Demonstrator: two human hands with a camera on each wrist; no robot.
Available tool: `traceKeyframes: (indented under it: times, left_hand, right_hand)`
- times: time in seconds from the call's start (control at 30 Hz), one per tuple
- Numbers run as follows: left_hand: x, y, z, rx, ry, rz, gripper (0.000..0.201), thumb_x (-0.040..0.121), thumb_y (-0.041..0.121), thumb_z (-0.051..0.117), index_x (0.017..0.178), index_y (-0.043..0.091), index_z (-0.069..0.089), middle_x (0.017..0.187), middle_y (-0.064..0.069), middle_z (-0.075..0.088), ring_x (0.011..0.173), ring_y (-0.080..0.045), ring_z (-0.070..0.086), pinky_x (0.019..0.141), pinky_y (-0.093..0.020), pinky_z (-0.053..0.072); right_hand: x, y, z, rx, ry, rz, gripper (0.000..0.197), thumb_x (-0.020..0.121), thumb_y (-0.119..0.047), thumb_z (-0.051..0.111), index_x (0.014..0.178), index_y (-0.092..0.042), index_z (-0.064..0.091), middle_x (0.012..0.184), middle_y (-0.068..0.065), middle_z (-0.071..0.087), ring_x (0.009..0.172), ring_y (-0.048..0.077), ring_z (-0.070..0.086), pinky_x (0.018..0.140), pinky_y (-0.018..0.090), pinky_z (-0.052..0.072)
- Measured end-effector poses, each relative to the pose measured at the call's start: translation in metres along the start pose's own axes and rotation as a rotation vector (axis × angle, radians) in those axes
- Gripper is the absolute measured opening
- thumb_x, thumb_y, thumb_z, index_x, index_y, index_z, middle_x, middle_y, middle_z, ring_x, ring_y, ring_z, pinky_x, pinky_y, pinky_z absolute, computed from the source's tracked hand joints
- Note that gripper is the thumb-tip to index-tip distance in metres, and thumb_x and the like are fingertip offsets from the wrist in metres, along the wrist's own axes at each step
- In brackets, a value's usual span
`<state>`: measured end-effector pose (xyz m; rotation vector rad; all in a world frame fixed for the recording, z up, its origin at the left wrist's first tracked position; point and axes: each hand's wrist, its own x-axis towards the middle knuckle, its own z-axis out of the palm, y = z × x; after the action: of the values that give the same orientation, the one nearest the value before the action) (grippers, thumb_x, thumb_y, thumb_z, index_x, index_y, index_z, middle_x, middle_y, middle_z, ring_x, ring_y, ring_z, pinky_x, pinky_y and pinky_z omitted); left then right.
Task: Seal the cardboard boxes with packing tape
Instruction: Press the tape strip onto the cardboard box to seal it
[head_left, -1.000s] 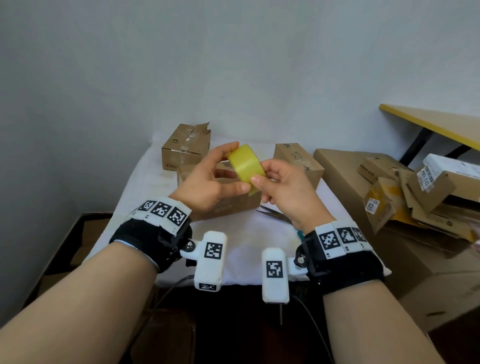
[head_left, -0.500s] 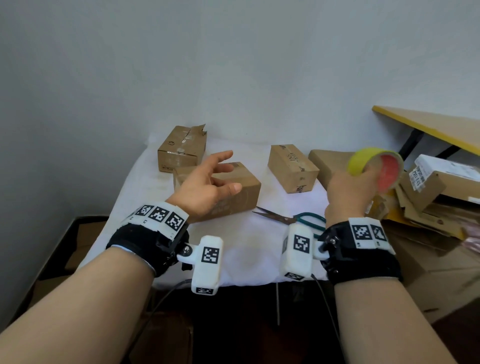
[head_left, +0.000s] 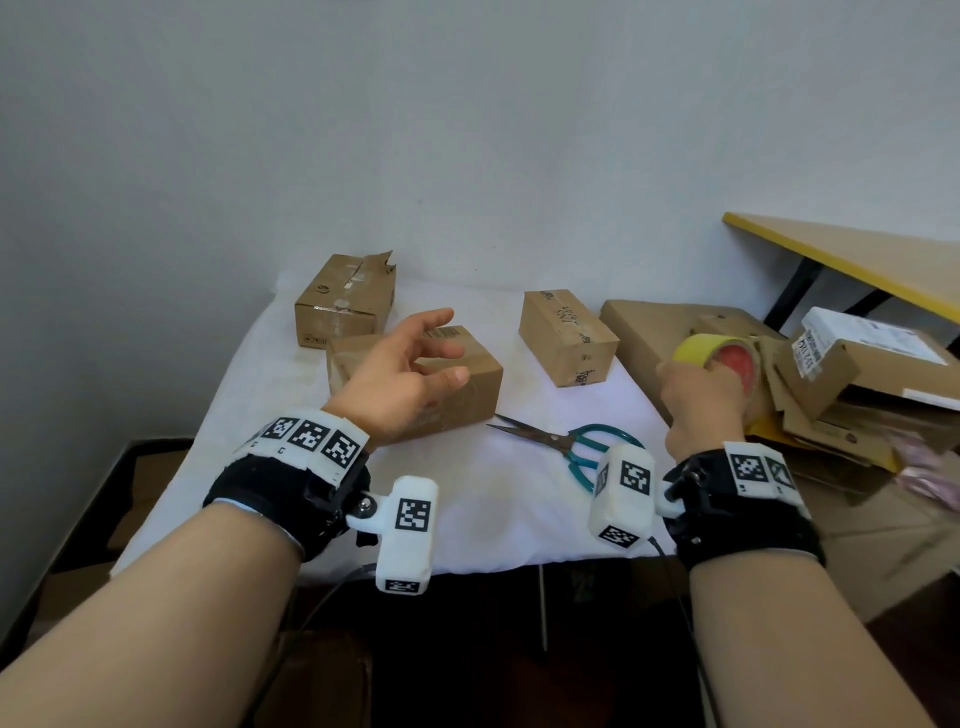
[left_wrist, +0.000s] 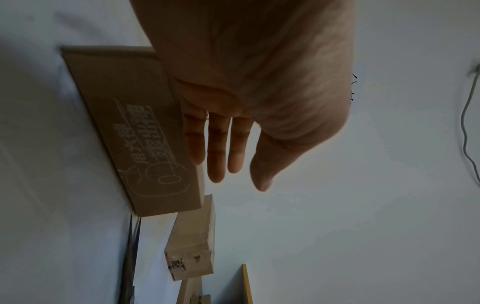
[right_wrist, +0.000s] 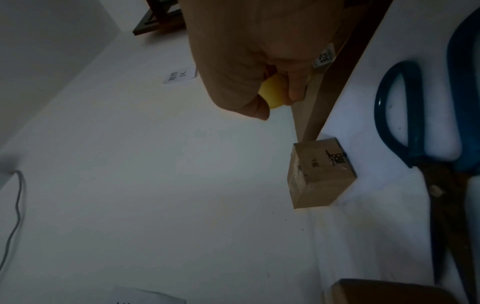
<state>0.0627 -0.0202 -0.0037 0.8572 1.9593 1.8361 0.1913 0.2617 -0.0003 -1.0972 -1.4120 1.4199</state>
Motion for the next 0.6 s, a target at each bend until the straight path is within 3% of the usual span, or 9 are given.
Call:
traceKeyframes:
  times: [0.07, 0.17, 0.3, 0.33, 0.43, 0.53, 0.6]
  left_hand:
    - [0.0, -0.001, 0.002, 0.002, 0.004, -0.001, 0.065, 0.091, 0.007, 0.07, 0.146, 0.029, 0.043, 0.124, -0.001, 0.064, 0.097, -0.026, 0.069, 0.078, -0.037, 0.055]
    - [-0.001, -0.001, 0.003, 0.008, 0.003, -0.004, 0.064, 0.09, 0.007, 0.07, 0.145, 0.029, 0.044, 0.122, -0.002, 0.064, 0.103, -0.034, 0.067, 0.086, -0.045, 0.055]
    - [-0.001, 0.0, 0.002, -0.002, 0.007, -0.005, 0.062, 0.09, 0.005, 0.069, 0.144, 0.026, 0.046, 0.121, -0.005, 0.065, 0.097, -0.027, 0.069, 0.087, -0.045, 0.055]
    - [-0.001, 0.0, 0.001, -0.001, 0.006, -0.007, 0.061, 0.091, 0.005, 0.069, 0.144, 0.026, 0.046, 0.121, -0.005, 0.065, 0.096, -0.025, 0.069, 0.084, -0.042, 0.056]
    - [-0.001, 0.0, 0.001, -0.008, 0.005, -0.012, 0.06, 0.091, 0.005, 0.069, 0.143, 0.026, 0.047, 0.12, -0.005, 0.066, 0.097, -0.027, 0.068, 0.079, -0.035, 0.055]
    - [-0.001, -0.001, 0.001, -0.004, -0.003, -0.009, 0.058, 0.091, 0.006, 0.069, 0.141, 0.026, 0.048, 0.118, -0.005, 0.067, 0.093, -0.024, 0.068, 0.077, -0.032, 0.054]
    - [0.0, 0.0, 0.001, -0.004, -0.005, -0.007, 0.056, 0.091, 0.005, 0.069, 0.139, 0.026, 0.05, 0.118, -0.004, 0.067, 0.09, -0.02, 0.069, 0.075, -0.03, 0.053]
  right_hand:
    - [0.004, 0.004, -0.001, -0.055, -0.028, 0.01, 0.046, 0.085, -0.008, 0.065, 0.129, 0.006, 0.058, 0.107, 0.023, 0.064, 0.08, 0.023, 0.056, 0.08, 0.037, 0.047]
    - [0.003, 0.008, -0.004, -0.114, -0.014, 0.053, 0.057, 0.078, -0.016, 0.067, 0.131, 0.002, 0.057, 0.107, 0.016, 0.062, 0.091, 0.025, 0.057, 0.083, 0.042, 0.052]
    - [0.008, 0.011, -0.001, -0.12, -0.052, 0.096, 0.071, 0.072, -0.026, 0.072, 0.138, -0.007, 0.055, 0.115, 0.009, 0.061, 0.101, 0.026, 0.058, 0.08, 0.035, 0.049]
    - [0.008, 0.009, -0.002, -0.13, -0.038, 0.102, 0.066, 0.077, -0.023, 0.071, 0.138, -0.003, 0.054, 0.115, 0.01, 0.06, 0.1, 0.026, 0.057, 0.08, 0.035, 0.05]
    - [0.008, 0.006, -0.011, -0.196, 0.047, 0.134, 0.054, 0.09, -0.017, 0.064, 0.137, 0.006, 0.048, 0.128, 0.017, 0.057, 0.116, 0.032, 0.057, 0.101, 0.044, 0.05]
    - [0.003, 0.004, -0.009, -0.146, -0.096, 0.052, 0.04, 0.09, -0.003, 0.061, 0.128, 0.007, 0.057, 0.131, 0.029, 0.061, 0.099, 0.031, 0.063, 0.102, 0.05, 0.05]
    - [-0.008, 0.001, -0.003, -0.107, -0.197, 0.033, 0.031, 0.091, 0.001, 0.06, 0.122, -0.001, 0.063, 0.126, 0.027, 0.065, 0.093, 0.026, 0.067, 0.101, 0.048, 0.051]
